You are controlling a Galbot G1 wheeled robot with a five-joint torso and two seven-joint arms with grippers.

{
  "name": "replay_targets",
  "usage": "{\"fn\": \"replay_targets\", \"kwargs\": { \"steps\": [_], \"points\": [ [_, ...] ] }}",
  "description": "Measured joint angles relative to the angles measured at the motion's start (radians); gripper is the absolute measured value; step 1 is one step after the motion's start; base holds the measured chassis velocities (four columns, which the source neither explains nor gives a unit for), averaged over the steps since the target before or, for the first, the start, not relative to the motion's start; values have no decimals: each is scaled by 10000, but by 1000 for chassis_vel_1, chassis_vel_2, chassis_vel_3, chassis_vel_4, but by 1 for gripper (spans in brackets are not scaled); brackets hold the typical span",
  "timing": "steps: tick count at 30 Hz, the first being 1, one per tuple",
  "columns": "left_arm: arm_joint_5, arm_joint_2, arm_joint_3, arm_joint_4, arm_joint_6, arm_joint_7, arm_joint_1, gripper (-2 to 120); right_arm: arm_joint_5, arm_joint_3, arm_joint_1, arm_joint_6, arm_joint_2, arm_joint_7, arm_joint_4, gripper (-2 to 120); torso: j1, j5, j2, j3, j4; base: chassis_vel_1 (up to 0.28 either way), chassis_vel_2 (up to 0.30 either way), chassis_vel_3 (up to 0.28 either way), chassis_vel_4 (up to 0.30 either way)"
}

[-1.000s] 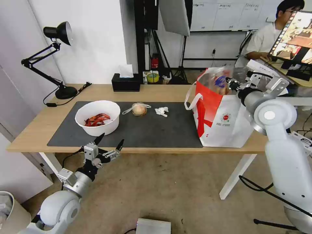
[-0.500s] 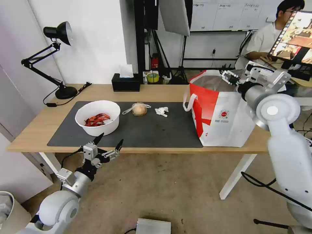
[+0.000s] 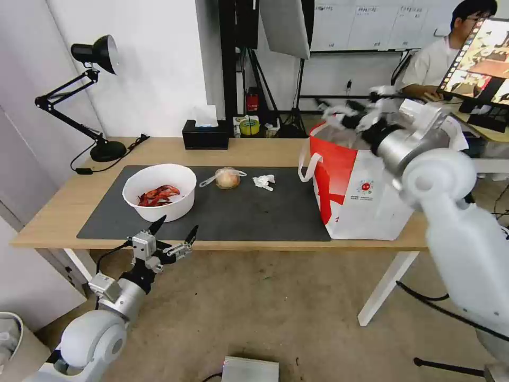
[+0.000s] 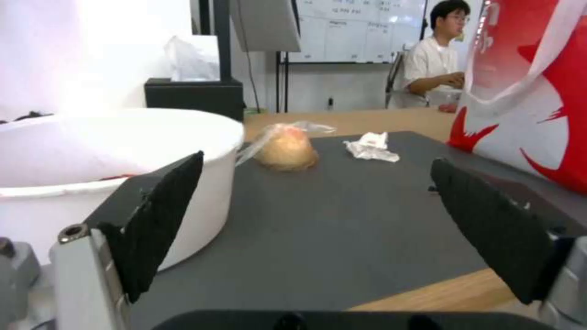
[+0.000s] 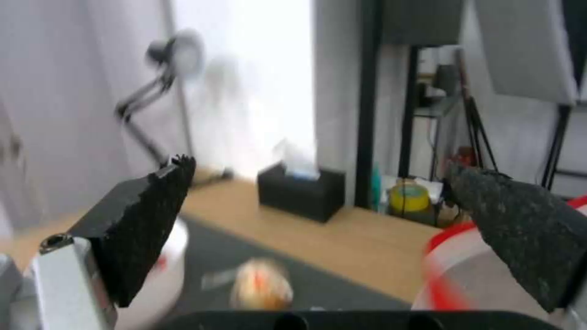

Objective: Pick up the trash from the table and place it into the takeout bag.

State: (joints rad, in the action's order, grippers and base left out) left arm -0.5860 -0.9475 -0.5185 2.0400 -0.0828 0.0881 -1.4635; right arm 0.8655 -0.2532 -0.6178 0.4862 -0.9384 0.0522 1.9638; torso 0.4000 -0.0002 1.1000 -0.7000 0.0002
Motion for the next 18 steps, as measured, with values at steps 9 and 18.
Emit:
{"fn": "replay_targets", "kwargs": {
  "steps": [9,18],
  "points": [
    [57,3,50,-251,-126,53,52,100,-1650,314,-2579,-1251,681,91,1183,100,0,2,1,0,-2,0,0,0,0],
    [331,-357,137,-359,-398,192,-195,100,-2747,254,-5135,-2697,299,-1006,1447,100,-1,1,0,1,-3,0,0,0,0]
  ]
}}
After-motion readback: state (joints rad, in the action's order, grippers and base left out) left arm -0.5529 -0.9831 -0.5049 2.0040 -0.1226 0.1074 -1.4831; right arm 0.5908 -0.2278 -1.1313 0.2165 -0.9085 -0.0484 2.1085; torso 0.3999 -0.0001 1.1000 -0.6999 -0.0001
